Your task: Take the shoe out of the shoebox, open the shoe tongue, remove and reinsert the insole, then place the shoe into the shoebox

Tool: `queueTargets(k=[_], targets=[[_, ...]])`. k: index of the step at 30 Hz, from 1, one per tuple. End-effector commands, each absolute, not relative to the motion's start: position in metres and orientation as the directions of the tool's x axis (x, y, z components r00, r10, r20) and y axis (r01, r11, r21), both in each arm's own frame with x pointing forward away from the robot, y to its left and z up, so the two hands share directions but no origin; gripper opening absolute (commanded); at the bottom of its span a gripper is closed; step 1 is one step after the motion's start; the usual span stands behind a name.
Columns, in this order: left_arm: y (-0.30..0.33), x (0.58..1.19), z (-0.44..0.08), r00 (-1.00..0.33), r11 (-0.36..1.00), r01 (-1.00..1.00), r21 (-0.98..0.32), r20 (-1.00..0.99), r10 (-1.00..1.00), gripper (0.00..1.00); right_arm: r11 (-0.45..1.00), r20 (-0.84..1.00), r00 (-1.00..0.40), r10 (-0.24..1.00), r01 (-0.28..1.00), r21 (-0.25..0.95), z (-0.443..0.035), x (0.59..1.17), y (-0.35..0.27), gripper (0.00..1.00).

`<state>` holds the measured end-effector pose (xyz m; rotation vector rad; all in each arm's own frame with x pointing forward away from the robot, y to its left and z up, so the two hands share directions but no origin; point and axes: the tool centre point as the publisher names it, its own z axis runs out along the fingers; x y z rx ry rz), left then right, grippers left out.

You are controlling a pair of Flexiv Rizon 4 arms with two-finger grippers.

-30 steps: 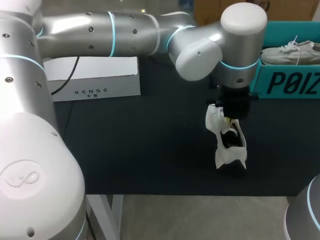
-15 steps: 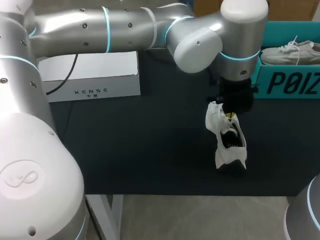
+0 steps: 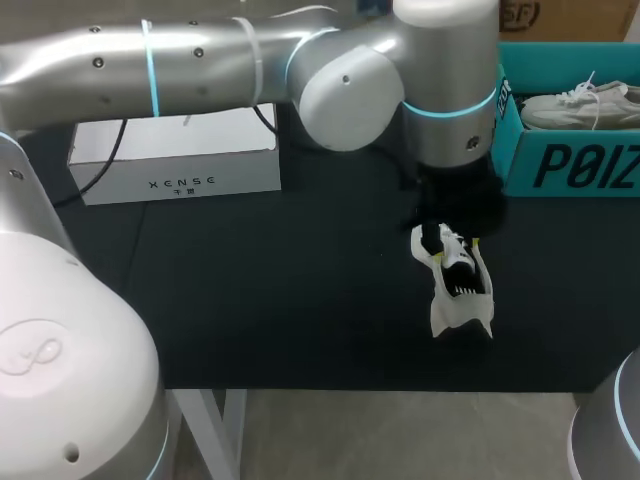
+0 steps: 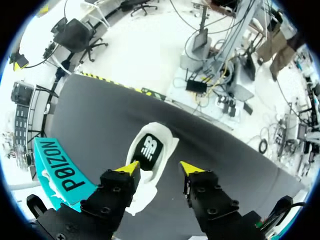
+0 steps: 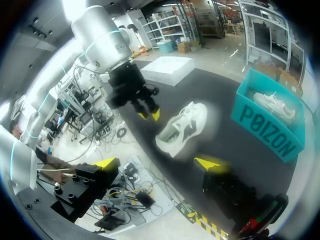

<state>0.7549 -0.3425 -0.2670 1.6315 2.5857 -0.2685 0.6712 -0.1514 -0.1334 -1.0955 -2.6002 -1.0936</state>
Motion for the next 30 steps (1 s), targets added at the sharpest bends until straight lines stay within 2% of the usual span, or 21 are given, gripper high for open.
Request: queueTargets(k=[1, 18, 22, 30], targets=[[-0.339, 0.755, -0.269, -0.432, 0.418, 0.902, -0.111, -0.163, 0.887, 1.00, 0.480, 0.360, -0.731, 0.579, 0.663, 0.575, -0.134, 0.672, -0.152, 1.00], [-0.339, 0.755, -0.269, -0.432, 0.418, 0.902, -0.111, -0.163, 0.887, 1.00, 0.480, 0.360, -0.731, 0.579, 0.663, 0.575, -0.134, 0.672, -0.152, 1.00], [-0.320, 0.744, -0.280, -0.544, 0.545, 0.837, 0.037, -0.032, 0.838, 1.00, 0.480, 0.360, -0.731, 0.579, 0.663, 0.575, -0.134, 0.672, -0.152, 1.00], [-0.292, 0.714, -0.283, -0.752, 0.744, 0.659, 0.114, 0.057, 0.657, 1.00, 0.480, 0.360, -0.731, 0.579, 0.663, 0.575, -0.134, 0.672, -0.152, 1.00]])
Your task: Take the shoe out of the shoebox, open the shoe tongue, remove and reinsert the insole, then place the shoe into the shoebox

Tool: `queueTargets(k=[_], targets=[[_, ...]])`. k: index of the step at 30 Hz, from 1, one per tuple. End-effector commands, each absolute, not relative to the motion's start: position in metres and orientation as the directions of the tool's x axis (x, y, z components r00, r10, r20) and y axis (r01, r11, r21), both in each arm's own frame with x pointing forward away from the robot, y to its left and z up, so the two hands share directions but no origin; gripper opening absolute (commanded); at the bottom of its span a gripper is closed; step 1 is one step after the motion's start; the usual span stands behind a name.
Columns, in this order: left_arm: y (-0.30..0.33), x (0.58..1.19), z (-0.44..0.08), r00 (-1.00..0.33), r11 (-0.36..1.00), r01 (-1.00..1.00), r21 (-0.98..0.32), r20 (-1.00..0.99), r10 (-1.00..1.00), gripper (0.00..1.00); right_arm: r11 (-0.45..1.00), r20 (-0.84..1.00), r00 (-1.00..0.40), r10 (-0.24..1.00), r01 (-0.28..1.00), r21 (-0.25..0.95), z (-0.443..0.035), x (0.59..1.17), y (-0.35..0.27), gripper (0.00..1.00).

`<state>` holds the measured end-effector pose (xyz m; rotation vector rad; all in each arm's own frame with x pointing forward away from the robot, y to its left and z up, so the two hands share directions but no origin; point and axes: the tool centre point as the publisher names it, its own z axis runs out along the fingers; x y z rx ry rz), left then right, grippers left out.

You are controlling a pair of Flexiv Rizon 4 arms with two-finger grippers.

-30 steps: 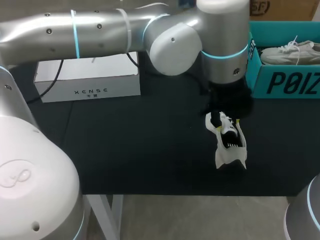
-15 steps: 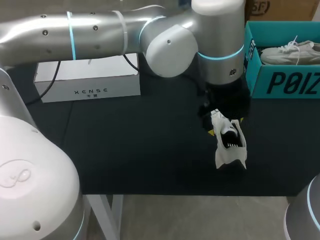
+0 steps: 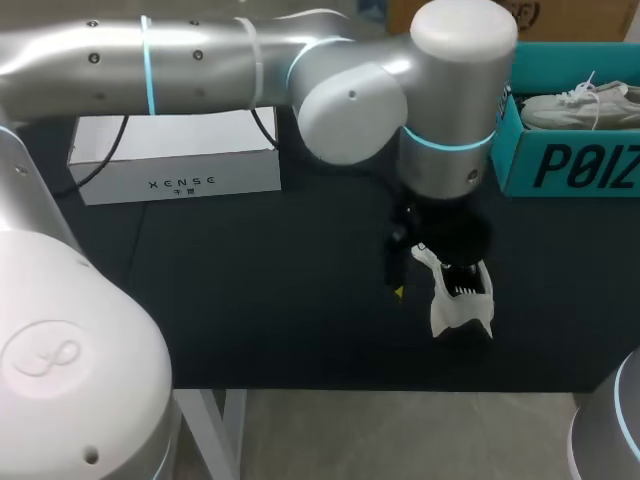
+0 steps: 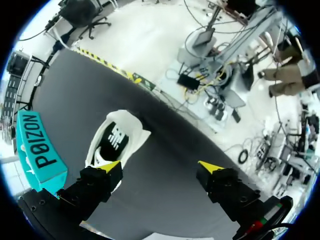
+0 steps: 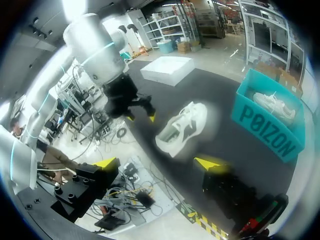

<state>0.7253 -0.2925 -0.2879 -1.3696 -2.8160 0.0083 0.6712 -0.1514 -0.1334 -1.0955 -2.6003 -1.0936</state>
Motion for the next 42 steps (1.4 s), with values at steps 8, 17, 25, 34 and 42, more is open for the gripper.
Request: queueTargets(k=[8, 17, 25, 34, 42], targets=[[-0.283, 0.688, -0.283, -0.888, 0.881, 0.453, 0.137, -0.019, 0.460, 1.00, 0.480, 0.360, -0.731, 0.579, 0.663, 0.575, -0.134, 0.672, -0.152, 1.00], [-0.298, 0.681, -0.294, -0.936, 0.951, 0.296, 0.085, -0.172, 0.307, 1.00, 0.480, 0.360, -0.731, 0.579, 0.663, 0.575, -0.134, 0.672, -0.152, 1.00], [-0.323, 0.685, -0.297, -0.945, 0.966, 0.260, 0.013, -0.201, 0.257, 1.00, 0.480, 0.360, -0.731, 0.579, 0.663, 0.575, -0.134, 0.672, -0.152, 1.00], [-0.336, 0.688, -0.312, -0.973, 0.982, 0.186, -0.022, -0.143, 0.181, 1.00, 0.480, 0.360, -0.731, 0.579, 0.663, 0.575, -0.134, 0.672, -0.152, 1.00], [-0.372, 0.693, -0.325, -0.983, 0.987, 0.157, 0.019, -0.096, 0.158, 1.00, 0.480, 0.360, -0.731, 0.579, 0.663, 0.575, -0.134, 0.672, -0.152, 1.00]])
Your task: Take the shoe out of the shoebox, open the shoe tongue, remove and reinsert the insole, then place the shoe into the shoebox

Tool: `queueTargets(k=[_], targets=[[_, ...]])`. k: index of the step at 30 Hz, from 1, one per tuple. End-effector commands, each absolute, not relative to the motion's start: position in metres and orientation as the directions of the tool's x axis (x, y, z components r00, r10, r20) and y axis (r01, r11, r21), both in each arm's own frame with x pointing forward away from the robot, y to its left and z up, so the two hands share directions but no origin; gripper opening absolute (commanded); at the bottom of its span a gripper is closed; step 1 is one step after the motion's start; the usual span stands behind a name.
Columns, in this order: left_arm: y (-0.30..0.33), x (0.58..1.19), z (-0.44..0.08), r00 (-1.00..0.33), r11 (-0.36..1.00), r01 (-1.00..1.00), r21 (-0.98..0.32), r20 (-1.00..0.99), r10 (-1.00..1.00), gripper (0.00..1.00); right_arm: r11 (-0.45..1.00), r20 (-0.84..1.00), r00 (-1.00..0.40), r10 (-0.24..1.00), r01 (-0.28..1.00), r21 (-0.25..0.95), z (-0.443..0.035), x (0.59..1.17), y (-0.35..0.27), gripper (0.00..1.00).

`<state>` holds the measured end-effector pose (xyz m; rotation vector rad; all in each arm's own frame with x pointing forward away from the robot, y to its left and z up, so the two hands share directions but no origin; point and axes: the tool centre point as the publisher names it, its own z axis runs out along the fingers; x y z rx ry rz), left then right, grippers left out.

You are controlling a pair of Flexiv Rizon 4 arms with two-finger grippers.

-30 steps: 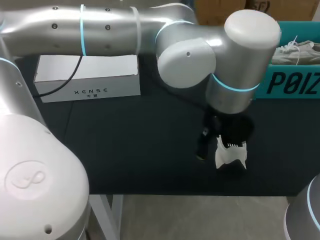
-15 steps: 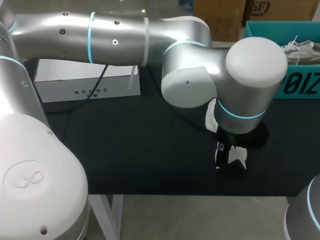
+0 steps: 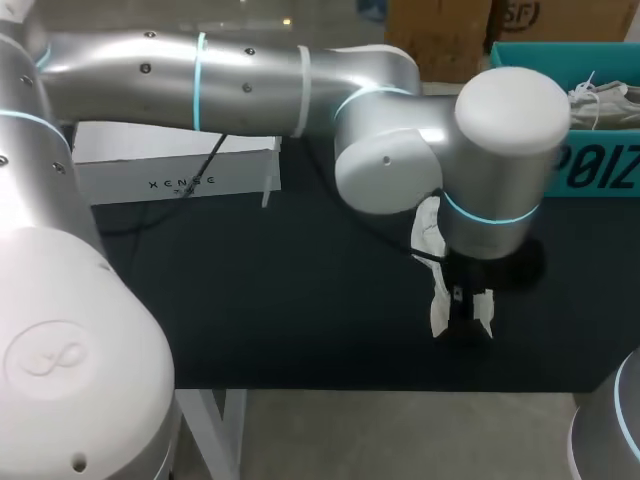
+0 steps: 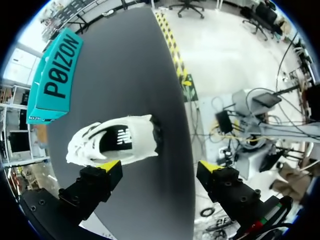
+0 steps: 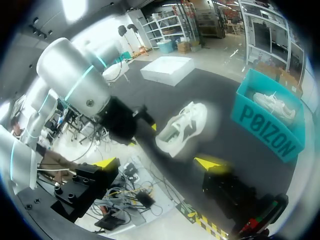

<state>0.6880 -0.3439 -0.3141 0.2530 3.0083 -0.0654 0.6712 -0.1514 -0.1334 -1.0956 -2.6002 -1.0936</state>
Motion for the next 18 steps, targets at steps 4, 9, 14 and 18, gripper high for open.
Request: queueTargets(k=[4, 9, 14, 18], targets=[[-0.380, 0.701, -0.336, -0.989, 0.990, 0.130, 0.048, -0.071, 0.133, 1.00, 0.480, 0.360, -0.731, 0.579, 0.663, 0.575, -0.134, 0.672, -0.152, 1.00], [-0.390, 0.706, -0.347, -0.992, 0.993, 0.112, 0.044, -0.057, 0.114, 1.00, 0.480, 0.360, -0.731, 0.579, 0.663, 0.575, -0.134, 0.672, -0.152, 1.00], [-0.397, 0.708, -0.353, -0.995, 0.995, 0.084, 0.048, -0.040, 0.086, 1.00, 0.480, 0.360, -0.731, 0.579, 0.663, 0.575, -0.134, 0.672, -0.152, 1.00], [-0.398, 0.703, -0.356, -0.998, 0.997, 0.061, 0.050, -0.025, 0.062, 1.00, 0.480, 0.360, -0.731, 0.579, 0.663, 0.575, -0.134, 0.672, -0.152, 1.00]])
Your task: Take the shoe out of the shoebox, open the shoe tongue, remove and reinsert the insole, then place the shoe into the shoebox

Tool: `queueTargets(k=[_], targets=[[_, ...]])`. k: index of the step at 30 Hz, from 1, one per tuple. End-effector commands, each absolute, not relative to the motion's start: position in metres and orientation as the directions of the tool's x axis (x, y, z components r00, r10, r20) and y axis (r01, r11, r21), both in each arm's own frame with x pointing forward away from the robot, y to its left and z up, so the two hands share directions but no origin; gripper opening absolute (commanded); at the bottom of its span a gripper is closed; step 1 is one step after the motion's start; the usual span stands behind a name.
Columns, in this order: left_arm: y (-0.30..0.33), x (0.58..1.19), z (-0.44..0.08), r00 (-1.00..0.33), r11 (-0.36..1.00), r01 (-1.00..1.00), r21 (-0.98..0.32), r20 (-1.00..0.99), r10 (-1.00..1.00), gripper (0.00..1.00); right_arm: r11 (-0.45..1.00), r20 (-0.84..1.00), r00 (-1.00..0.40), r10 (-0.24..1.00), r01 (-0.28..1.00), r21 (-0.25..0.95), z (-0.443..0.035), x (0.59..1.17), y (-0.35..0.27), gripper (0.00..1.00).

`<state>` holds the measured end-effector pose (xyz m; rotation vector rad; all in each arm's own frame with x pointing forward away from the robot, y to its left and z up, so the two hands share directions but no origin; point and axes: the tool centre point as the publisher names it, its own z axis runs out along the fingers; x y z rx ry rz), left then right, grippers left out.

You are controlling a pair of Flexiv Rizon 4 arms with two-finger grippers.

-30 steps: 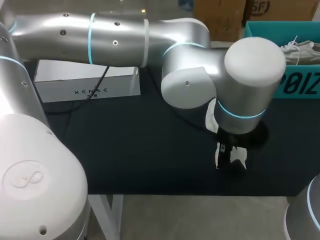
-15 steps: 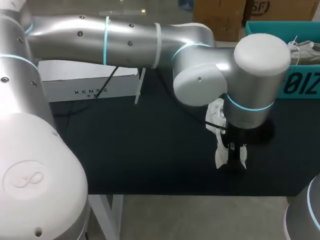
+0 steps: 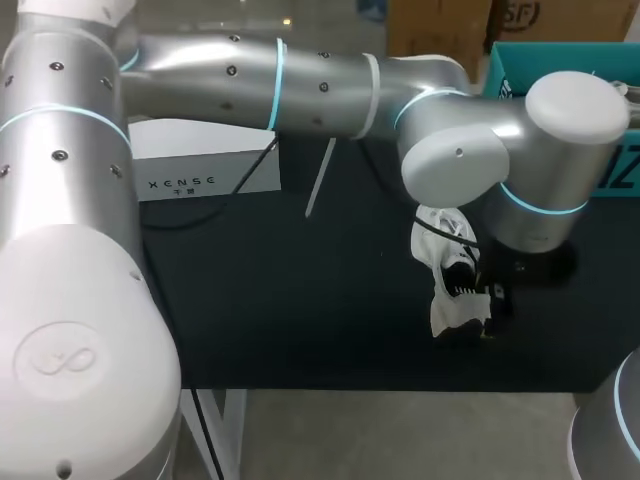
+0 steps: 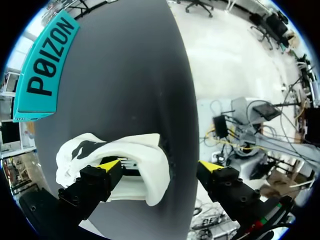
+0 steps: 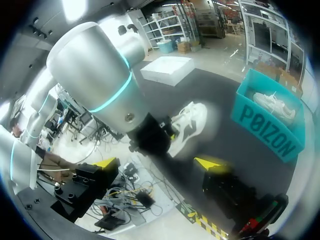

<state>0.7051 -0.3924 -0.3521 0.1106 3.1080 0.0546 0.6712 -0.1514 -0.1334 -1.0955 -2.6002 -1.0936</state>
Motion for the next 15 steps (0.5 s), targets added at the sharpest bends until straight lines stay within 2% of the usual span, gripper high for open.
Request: queueTargets(k=[1, 15], targets=[[-0.398, 0.701, -0.356, -0.998, 0.997, 0.055, 0.055, -0.022, 0.057, 1.00, 0.480, 0.360, -0.731, 0.579, 0.663, 0.575, -0.134, 0.672, -0.152, 1.00], [-0.378, 0.686, -0.340, -0.999, 0.995, -0.013, 0.097, -0.050, -0.008, 1.00, 0.480, 0.360, -0.731, 0.579, 0.663, 0.575, -0.134, 0.672, -0.152, 1.00]])
